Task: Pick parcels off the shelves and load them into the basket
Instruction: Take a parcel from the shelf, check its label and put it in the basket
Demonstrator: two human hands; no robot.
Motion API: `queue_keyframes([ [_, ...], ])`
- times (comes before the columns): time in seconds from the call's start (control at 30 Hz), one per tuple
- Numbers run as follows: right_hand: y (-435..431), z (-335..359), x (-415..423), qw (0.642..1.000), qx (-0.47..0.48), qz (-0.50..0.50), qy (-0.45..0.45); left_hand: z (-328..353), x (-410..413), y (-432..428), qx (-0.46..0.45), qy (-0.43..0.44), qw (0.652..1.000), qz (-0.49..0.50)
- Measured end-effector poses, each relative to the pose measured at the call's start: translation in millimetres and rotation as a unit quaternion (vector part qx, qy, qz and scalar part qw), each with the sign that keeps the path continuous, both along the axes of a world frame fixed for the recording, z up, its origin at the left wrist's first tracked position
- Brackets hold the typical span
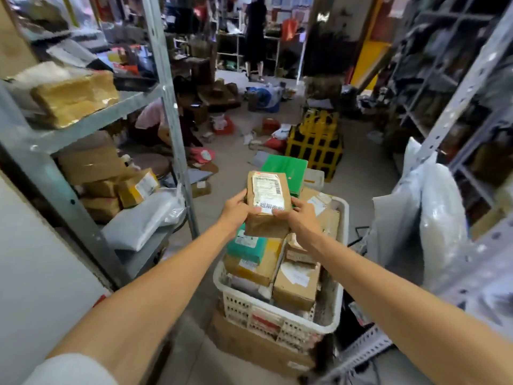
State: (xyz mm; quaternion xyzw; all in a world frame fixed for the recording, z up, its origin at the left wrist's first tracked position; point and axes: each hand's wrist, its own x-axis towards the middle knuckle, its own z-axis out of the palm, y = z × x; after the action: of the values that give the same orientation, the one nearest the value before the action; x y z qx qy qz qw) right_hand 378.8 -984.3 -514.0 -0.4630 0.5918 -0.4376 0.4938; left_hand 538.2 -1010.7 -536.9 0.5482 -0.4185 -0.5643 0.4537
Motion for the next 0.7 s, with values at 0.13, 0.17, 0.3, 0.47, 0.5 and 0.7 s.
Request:
queue_keyframes([
  [0.13,3,-4,-37,0.995,0.006,-0.095,-0.002,-13,-42,-28,0.031,-0.003,0.995,-0.097],
  [0.17,5,-7,-46,0.994,0.008,-0.112,-0.005,-17,-53,-32,0.036,0.003,0.993,-0.114],
  [0.3,4,-20,-72,0.987,0.019,-0.158,-0.002,-31,-89,-45,0.06,0.018,0.986,-0.157],
  [0.47,-22,-48,-90,0.982,0.039,-0.184,-0.018,-48,-107,-69,0.09,0.017,0.984,-0.153],
  [0.5,-28,-54,-93,0.981,0.042,-0.185,-0.029,-52,-109,-75,0.095,0.017,0.984,-0.15],
  [0.7,-59,-98,-104,0.968,0.074,-0.219,-0.094,-91,-125,-106,0.128,0.0,0.982,-0.138],
])
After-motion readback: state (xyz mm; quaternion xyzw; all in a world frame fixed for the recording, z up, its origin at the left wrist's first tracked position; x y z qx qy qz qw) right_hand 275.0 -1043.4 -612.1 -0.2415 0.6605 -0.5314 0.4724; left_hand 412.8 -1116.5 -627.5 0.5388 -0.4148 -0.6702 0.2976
